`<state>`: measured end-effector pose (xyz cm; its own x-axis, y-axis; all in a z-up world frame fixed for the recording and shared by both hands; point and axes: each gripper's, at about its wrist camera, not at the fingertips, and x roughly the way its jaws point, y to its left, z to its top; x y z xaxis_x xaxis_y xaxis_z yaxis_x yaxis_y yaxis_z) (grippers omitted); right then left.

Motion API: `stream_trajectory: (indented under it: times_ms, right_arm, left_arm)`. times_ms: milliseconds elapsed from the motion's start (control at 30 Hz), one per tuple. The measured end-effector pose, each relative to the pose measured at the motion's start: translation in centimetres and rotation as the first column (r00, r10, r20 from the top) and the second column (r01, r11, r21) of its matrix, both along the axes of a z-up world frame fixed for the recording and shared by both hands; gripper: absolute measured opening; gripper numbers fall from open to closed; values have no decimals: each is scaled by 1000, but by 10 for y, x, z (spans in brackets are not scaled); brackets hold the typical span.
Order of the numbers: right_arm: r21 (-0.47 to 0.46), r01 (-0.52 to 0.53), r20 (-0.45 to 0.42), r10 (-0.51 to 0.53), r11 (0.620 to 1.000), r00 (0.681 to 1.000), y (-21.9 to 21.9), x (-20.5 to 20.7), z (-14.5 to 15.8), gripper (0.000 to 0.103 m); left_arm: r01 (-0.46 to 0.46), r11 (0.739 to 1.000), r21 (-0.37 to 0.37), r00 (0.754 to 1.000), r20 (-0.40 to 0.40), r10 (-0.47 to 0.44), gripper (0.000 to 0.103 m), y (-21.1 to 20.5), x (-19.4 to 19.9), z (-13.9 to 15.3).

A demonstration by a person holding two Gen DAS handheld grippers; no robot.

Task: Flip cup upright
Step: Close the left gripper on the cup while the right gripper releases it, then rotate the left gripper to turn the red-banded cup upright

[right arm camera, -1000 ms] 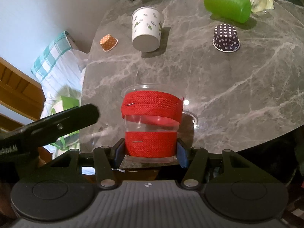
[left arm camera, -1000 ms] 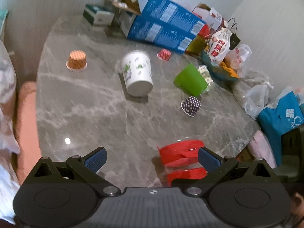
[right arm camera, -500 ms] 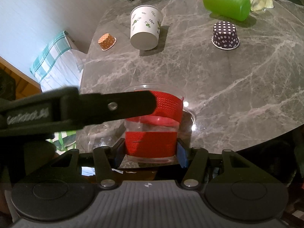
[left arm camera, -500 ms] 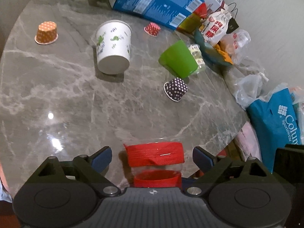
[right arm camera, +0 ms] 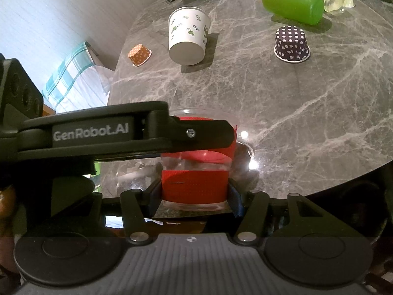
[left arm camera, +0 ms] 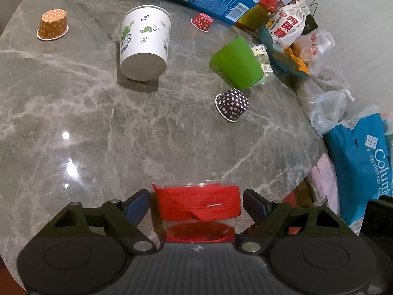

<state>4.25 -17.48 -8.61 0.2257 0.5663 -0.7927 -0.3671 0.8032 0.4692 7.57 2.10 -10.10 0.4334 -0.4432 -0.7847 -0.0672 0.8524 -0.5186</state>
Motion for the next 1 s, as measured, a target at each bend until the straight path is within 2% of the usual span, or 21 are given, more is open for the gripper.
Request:
stream_trajectory:
  times_ms: [167,533,600,667,733,833,900,1000]
  right_arm:
    - [7,-5,-3,5,1000,1000,-1,1,0,57]
    - [27,-2,-8,3,1000,1000,-7,1,-1,61]
    - [22,-18,4,18,1000,1000,-7,-2,0,70]
    - [17,-35,41,34,999,999,-10,-8,4,86]
    - [18,-34,78,33,999,996,-19,-13,8,92]
    - [60,11,98,-17,998,995,-47,-16,12,94]
    - [107,50,108,-61,993,992,-68,-19,13,100]
    - [175,115,100,-134,978,986,-92,-22,11,101]
  left_arm:
    - [11,1000,8,1000,-3,-11,73,-4,3,-2]
    - [35,999,23,999,10,-35,69,-9,4,-2]
    - [37,999,28,999,12,-38,69,-11,5,-1]
    - [40,999,31,999,14,-41,69,-12,5,-1]
    - [43,998,35,999,16,-44,69,-12,5,-1]
    - [46,998,44,999,19,-47,69,-14,5,0]
    - [49,998,50,999,23,-50,69,-16,5,0]
    - [52,997,64,998,37,-55,69,-19,3,1]
